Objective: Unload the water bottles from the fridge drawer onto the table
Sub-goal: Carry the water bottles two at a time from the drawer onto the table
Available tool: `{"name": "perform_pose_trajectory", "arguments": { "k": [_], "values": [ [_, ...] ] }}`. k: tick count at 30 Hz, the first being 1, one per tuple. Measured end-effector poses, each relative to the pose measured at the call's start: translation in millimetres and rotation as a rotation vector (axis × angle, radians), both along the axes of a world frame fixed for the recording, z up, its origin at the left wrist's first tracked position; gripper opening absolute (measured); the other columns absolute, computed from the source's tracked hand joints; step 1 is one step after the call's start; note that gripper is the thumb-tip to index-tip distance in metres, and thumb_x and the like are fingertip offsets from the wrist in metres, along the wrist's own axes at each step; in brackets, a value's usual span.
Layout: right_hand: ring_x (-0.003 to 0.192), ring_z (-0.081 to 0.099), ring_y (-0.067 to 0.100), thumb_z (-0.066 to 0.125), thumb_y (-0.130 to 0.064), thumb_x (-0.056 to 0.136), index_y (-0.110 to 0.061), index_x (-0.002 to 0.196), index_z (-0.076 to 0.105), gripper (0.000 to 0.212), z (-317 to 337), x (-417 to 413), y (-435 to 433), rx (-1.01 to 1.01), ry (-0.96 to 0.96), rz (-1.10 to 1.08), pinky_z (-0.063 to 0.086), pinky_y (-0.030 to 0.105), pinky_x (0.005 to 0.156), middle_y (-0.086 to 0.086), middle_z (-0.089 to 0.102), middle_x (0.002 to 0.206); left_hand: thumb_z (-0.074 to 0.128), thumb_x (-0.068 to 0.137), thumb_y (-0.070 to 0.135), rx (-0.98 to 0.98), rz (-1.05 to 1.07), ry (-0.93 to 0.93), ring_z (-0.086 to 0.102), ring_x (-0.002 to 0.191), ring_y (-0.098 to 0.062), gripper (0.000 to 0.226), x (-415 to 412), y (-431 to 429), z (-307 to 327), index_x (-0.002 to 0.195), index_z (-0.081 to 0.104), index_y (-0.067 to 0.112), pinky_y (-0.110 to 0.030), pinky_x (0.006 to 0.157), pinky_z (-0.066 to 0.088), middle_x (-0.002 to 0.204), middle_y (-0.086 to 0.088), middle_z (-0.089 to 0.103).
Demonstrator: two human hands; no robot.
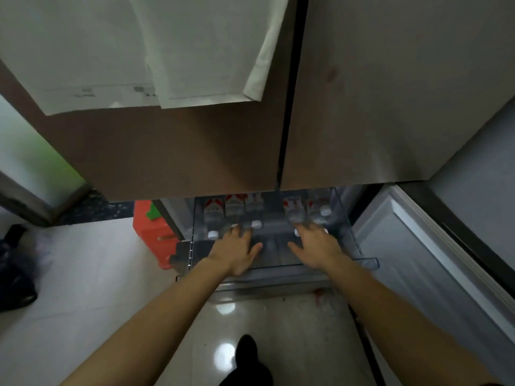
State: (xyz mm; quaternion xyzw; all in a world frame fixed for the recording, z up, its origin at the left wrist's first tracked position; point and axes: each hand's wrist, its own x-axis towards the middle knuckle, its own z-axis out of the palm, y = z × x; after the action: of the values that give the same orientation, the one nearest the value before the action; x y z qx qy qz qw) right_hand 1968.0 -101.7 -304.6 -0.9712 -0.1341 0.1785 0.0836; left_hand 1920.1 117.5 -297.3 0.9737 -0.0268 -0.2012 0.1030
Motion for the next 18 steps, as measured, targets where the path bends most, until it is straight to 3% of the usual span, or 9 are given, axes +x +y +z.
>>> {"name": "perform_pose_trajectory", "arguments": {
  "k": [6,11,14,18],
  "values": [
    [0.139,0.038,0.035,0.051,-0.057,0.092,-0.026,0.154,0.028,0.073,-37,48,9,-0.053,0.198,-0.021,0.041,0.050,0.108,0.011,0.034,0.157,0.028,0.103,0.055,0.005,-0.047,0.147,0.028,0.143,-0.038,0.062,57,7,-38,0.156,0.020,0.023,-0.050,0.112,0.034,0.159,-0.019,0.025],
    [0.145,0.029,0.034,0.048,-0.055,0.098,-0.024,0.156,0.024,0.070,-59,62,13,-0.069,0.279,-0.061,0.036,0.044,0.113,0.011,0.021,0.163,0.029,0.101,0.058,0.010,-0.037,0.137,0.021,0.145,-0.040,0.063,88,4,-67,0.157,0.020,0.030,-0.051,0.112,0.033,0.160,-0.017,0.023],
    [0.148,0.023,0.035,0.048,-0.057,0.097,-0.029,0.157,0.023,0.070,-70,66,13,-0.057,0.318,-0.087,0.033,0.046,0.115,0.012,0.016,0.164,0.028,0.101,0.059,-0.014,-0.009,0.226,0.015,0.149,-0.038,0.066,99,-5,-77,0.159,0.012,0.031,-0.049,0.117,0.026,0.164,-0.014,0.015],
    [0.143,0.032,0.037,0.052,-0.058,0.094,-0.032,0.156,0.022,0.074,-74,66,16,-0.024,0.384,-0.119,0.038,0.046,0.111,0.013,0.022,0.162,0.031,0.102,0.052,-0.003,0.025,0.201,0.035,0.139,-0.040,0.061,102,-11,-87,0.157,0.021,0.028,-0.046,0.110,0.037,0.154,-0.020,0.037]
  ]
}}
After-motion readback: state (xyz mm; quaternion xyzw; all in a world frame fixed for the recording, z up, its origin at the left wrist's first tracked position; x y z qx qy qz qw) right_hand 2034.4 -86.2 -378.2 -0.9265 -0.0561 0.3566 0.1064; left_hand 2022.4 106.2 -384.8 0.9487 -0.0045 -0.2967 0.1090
